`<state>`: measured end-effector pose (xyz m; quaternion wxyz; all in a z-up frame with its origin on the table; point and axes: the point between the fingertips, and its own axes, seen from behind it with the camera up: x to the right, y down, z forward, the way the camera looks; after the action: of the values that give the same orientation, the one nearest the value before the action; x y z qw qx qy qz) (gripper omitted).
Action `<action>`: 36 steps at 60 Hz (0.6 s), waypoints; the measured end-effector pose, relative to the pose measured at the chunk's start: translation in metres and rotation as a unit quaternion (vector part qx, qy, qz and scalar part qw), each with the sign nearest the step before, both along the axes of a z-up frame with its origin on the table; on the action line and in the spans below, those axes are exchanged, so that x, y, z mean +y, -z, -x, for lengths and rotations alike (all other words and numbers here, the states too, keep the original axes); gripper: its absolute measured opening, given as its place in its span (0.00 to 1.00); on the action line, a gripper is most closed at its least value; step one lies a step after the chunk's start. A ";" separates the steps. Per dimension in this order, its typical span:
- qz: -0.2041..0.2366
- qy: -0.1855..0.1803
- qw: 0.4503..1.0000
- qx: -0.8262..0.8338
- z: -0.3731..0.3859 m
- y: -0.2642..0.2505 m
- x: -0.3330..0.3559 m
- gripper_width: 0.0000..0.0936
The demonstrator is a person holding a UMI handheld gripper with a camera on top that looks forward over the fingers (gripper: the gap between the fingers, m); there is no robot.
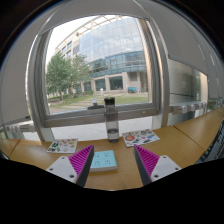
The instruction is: Unplug charger
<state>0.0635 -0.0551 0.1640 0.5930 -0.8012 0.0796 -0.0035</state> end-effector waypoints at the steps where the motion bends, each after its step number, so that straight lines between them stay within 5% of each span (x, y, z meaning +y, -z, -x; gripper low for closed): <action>1: 0.001 0.000 1.000 -0.004 0.006 -0.001 -0.003 0.84; 36: 0.042 -0.059 0.996 -0.057 0.122 0.045 -0.067 0.87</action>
<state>-0.0589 -0.1223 0.1186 0.5612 -0.8275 -0.0023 -0.0178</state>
